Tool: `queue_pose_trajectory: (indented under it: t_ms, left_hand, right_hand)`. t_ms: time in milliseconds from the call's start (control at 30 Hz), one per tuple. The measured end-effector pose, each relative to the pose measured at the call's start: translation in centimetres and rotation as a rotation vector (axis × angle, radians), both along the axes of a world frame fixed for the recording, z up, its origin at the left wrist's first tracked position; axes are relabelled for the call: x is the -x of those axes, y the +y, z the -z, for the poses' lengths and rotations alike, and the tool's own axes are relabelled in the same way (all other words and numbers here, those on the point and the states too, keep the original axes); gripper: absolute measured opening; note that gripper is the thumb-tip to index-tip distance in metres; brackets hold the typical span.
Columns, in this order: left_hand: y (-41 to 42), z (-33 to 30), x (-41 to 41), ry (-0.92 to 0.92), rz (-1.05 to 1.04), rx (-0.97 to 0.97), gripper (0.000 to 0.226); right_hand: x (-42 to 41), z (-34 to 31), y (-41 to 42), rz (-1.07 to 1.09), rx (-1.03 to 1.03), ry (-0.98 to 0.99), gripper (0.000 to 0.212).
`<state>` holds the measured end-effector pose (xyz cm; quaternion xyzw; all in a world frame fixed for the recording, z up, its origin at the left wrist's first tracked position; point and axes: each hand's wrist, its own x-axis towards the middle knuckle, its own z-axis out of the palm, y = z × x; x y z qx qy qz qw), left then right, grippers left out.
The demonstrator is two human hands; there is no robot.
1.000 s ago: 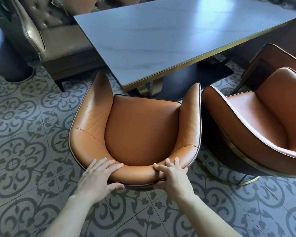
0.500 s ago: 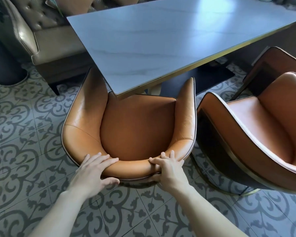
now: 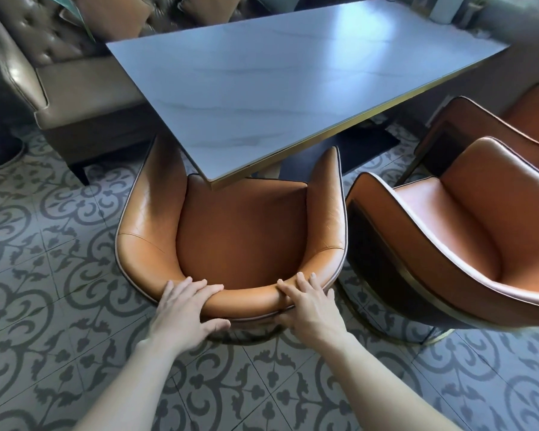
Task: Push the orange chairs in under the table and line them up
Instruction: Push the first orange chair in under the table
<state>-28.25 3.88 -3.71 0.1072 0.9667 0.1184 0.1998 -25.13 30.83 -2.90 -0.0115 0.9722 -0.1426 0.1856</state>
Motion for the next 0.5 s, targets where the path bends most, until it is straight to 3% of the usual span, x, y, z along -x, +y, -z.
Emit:
queue_pose_trajectory:
  t_ms: [133,500]
  left_hand:
    - [1.2,-1.6,-0.5,-0.074,-0.022,0.052,0.078]
    - [9.1,-10.1,-5.2,-0.003,0.006,0.032,0.084]
  right_hand:
    - [-1.9,-2.3,0.3,0.028,-0.021,-0.004,0.081]
    - [-6.1,-12.6,8.3,0.165,-0.120,-0.029,0.111]
